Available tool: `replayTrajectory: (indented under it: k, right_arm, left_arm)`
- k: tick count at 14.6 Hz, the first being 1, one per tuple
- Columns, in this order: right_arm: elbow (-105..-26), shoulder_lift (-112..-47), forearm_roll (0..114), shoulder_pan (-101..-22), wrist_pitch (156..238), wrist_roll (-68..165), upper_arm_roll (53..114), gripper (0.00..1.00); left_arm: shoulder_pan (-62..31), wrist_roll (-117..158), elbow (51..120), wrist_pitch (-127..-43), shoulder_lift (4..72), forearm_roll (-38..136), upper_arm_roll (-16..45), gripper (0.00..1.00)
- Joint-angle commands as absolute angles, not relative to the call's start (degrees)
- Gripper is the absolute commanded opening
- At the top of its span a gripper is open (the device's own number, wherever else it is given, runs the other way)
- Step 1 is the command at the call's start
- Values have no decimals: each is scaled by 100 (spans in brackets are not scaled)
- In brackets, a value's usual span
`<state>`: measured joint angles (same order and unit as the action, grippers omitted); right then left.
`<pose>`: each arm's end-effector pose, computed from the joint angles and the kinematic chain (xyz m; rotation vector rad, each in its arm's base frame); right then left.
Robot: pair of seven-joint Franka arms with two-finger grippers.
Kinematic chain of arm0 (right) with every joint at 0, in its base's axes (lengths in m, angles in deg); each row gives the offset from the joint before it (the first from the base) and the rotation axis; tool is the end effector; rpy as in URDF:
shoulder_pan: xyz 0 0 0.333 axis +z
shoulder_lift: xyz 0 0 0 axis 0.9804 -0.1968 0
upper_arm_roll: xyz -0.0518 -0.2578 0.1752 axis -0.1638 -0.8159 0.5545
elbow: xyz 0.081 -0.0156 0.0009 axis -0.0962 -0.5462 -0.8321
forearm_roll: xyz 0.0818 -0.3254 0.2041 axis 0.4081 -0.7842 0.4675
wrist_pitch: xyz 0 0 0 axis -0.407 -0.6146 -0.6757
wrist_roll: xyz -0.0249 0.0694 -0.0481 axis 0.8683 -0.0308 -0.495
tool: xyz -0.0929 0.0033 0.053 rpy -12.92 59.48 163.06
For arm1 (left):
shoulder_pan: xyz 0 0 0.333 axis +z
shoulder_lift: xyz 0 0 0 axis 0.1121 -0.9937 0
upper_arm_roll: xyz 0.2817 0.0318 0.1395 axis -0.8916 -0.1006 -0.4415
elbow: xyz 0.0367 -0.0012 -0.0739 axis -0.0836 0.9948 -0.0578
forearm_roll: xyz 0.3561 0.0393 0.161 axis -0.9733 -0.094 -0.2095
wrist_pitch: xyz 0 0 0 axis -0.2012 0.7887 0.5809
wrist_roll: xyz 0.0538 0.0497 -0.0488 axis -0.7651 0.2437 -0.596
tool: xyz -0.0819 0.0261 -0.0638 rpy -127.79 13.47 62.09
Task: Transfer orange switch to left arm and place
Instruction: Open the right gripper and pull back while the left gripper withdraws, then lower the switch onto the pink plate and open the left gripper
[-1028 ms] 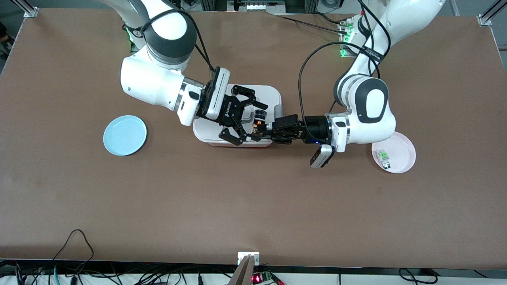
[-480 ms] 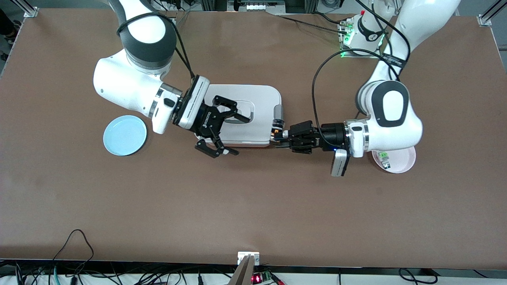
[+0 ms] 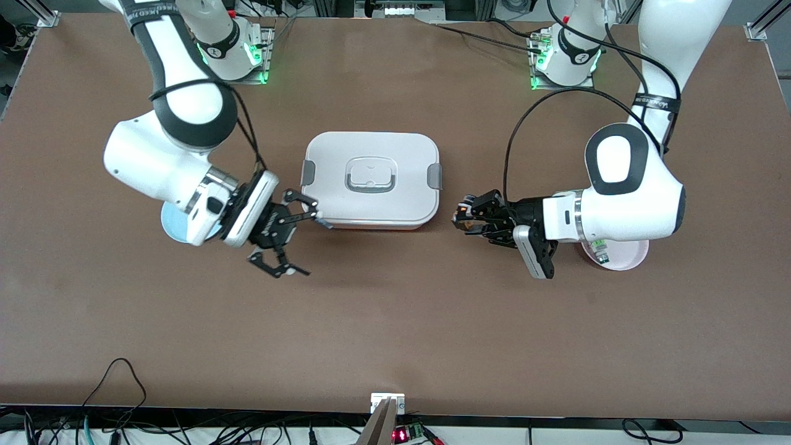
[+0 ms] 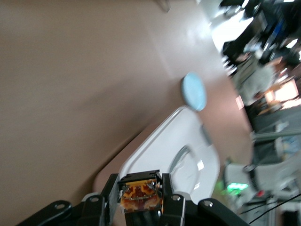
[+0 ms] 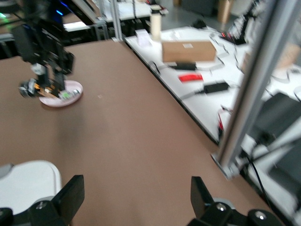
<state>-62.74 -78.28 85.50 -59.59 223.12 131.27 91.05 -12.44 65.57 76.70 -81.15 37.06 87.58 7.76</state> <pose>0.6502 0.2426 0.4205 -2.0703 -1.2640 -1.0045 0.6443 -0.2319 0.3880 2.2051 -0.6626 0.1061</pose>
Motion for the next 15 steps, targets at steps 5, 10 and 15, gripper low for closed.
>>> replayTrajectory:
  k: [5, 10, 15]
  right_arm:
    - [-6591, -7689, 6071, -6238, 21717, 8888, 8451, 100]
    - [-6485, -7435, 3953, -6265, 20411, 5564, 8178, 100]
    - [-5275, -7320, 2500, -6292, 17933, 4529, 7898, 100]
  left_arm:
    - [-908, 7309, 7393, -7315, 3735, 6087, 773, 0]
    - [-232, 9182, 7595, -7148, 3664, 4602, 765, 0]
    - [593, 10298, 8166, -7251, 3665, 3404, 765, 0]
